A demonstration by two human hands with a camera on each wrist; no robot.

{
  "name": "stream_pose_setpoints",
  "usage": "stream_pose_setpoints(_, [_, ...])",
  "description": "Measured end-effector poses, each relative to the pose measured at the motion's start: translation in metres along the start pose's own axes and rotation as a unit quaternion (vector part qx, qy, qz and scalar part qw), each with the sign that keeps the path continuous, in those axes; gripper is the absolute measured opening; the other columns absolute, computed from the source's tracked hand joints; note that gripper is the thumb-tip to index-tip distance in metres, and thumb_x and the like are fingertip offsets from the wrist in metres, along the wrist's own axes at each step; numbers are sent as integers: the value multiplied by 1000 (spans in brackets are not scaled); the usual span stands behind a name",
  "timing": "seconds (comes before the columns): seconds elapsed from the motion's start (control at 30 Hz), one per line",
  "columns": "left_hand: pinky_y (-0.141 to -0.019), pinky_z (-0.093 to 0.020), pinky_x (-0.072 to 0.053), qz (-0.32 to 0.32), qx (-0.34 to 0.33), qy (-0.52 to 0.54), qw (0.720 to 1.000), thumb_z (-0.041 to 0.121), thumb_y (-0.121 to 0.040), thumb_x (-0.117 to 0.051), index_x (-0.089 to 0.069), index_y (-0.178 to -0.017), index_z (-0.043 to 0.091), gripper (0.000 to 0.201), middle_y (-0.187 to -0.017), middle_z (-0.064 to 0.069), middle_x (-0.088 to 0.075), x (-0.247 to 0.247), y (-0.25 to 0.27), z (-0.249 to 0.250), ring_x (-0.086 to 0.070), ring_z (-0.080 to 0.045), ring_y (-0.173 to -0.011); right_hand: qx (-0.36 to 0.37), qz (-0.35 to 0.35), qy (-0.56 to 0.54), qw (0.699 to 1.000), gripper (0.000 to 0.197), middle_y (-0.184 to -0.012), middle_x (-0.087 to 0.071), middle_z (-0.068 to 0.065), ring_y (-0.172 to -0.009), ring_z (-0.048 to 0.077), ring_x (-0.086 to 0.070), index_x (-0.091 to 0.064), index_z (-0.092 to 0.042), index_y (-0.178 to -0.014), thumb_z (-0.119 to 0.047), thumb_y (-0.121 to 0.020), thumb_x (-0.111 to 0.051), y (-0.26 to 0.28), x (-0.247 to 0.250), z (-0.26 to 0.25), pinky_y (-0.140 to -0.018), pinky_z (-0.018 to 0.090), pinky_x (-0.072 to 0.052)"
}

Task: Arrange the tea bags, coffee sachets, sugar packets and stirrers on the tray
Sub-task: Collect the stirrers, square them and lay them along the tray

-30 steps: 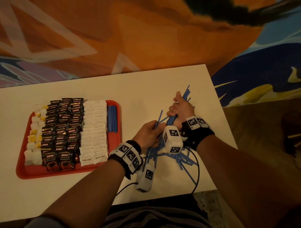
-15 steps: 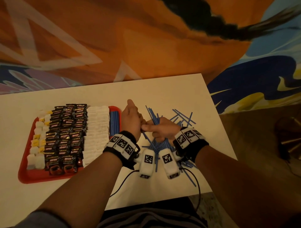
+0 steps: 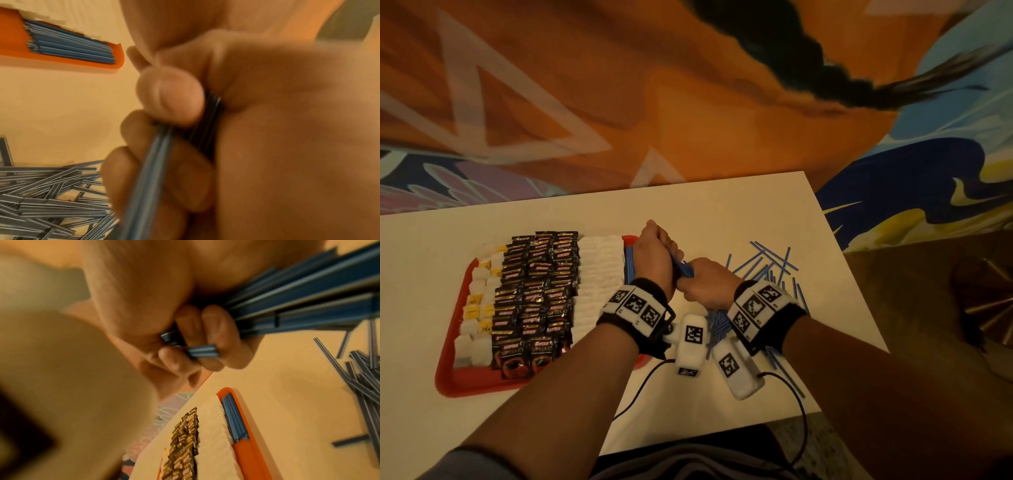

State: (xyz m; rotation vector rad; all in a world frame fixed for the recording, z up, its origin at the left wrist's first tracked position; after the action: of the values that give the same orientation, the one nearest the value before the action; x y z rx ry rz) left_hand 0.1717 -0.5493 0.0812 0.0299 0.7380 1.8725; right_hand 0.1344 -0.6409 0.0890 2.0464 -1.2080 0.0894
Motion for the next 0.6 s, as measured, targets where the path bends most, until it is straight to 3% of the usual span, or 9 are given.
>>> stream_pose_setpoints(0.1, [-55, -28, -40, -4, 10, 25, 1000, 12, -94, -42, -44, -64, 15, 30, -51, 1, -33, 7, -1, 5, -40, -17, -53, 6, 11, 52, 999, 33, -62, -45, 6, -55, 21, -40, -40, -14, -63, -16, -94, -48, -3, -5, -5, -55, 29, -30])
stream_pose_setpoints(0.27, [-60, -33, -56, -27, 24, 72, 997, 4, -92, -45, -53, -76, 9, 19, -57, -5, -41, 12, -5, 12, -52, -22, -55, 24, 15, 79, 996, 22, -71, -55, 3, -65, 21, -51, -64, -19, -84, -21, -97, -47, -7, -7, -15, -54, 28, -37])
stream_pose_setpoints(0.37, [-76, -37, -58, -75, 12, 45, 996, 9, -97, -46, -61, -89, 9, 17, -69, -6, -55, 10, -10, 20, -61, -23, -77, 26, 35, 89, 995, 26, -70, -54, -1, -60, 17, -52, -70, -18, -93, -22, -99, -44, -7, -1, -21, -53, 26, -38])
stream_pose_setpoints(0.43, [-85, -37, -53, -103, 2, 21, 994, 16, -100, -47, -64, -104, 13, 18, -90, -5, -65, 11, -11, 24, -62, -21, -94, 21, 67, 38, 997, 27, -66, -61, 0, -55, 18, -59, -68, -19, -91, -21, -99, -42, -10, 7, -21, -54, 26, -43])
stream_pose_setpoints(0.5, [-91, -37, -51, -115, 12, 0, 993, 22, -102, -49, -61, -118, 16, 21, -112, -5, -65, 18, -12, 19, -61, -19, -107, 14, 114, -77, 990, 26, -51, -63, -2, -54, 22, -67, -66, -17, -89, -21, -100, -43, -12, 19, -19, -58, 27, -45])
stream_pose_setpoints(0.6, [-101, -42, -50, -151, 55, -82, 984, 23, -102, -51, -57, -120, 14, 21, -122, -8, -61, 23, -8, -1, -58, -23, -119, 37, 207, -245, 946, 27, -42, -54, 2, -72, 38, -70, -68, -8, -93, -15, -100, -43, -10, 43, -17, -63, 30, -45])
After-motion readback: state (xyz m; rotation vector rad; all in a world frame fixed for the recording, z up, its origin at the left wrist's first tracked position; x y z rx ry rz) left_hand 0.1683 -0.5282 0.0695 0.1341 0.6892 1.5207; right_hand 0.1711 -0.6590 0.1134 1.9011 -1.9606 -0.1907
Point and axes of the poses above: each hand's wrist, its own y-axis away from the middle knuckle, its own x-axis out of the back of the hand, z = x × y, the point moved 10 cm from there along -y, towards the middle knuckle
